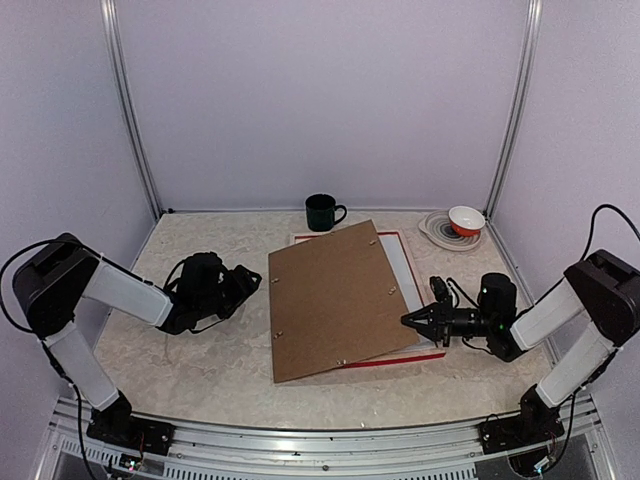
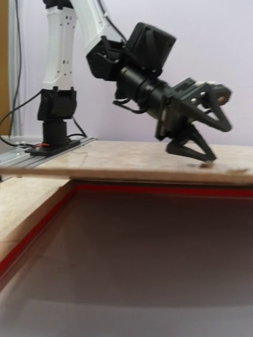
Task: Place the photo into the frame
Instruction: Move the backboard to the frame body, then move the frame body to the center of the board.
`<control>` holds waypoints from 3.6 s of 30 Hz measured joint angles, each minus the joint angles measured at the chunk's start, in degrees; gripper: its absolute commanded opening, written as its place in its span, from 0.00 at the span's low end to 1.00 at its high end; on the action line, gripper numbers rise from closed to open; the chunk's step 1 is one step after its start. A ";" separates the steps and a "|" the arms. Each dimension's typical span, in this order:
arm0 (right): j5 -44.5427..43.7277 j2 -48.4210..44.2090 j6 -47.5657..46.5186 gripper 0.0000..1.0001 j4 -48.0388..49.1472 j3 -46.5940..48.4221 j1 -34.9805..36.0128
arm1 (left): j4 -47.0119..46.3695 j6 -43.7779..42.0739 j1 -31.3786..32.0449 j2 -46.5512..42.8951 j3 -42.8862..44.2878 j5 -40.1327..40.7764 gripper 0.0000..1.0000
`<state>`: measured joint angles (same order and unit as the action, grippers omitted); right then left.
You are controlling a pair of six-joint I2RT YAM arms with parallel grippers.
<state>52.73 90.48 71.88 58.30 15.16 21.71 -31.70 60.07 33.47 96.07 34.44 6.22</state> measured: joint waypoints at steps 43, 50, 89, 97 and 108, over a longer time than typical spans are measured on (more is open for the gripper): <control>-25.77 -26.34 -33.97 0.99 -70.58 25.62 -8.96 | 4.24 3.96 1.27 7.93 16.17 5.86 0.99; -32.26 -27.67 -35.80 0.99 -83.19 30.62 -8.98 | 11.39 4.09 0.94 9.49 23.78 8.04 0.99; -36.37 -0.81 -38.82 0.99 -70.90 40.72 -9.11 | 17.57 -6.12 -4.39 8.24 20.83 5.51 0.99; -34.29 3.28 -39.78 0.99 -69.00 39.52 -9.09 | 17.14 -6.75 -5.09 6.29 19.74 4.09 0.99; -31.47 7.41 -42.01 0.99 -67.54 40.76 -9.09 | 15.58 -6.67 -3.91 13.20 27.28 2.54 0.99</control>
<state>21.26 97.89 29.87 -9.23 55.92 12.62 -16.12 53.41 29.56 109.27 61.71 8.75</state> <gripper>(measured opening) 0.993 0.989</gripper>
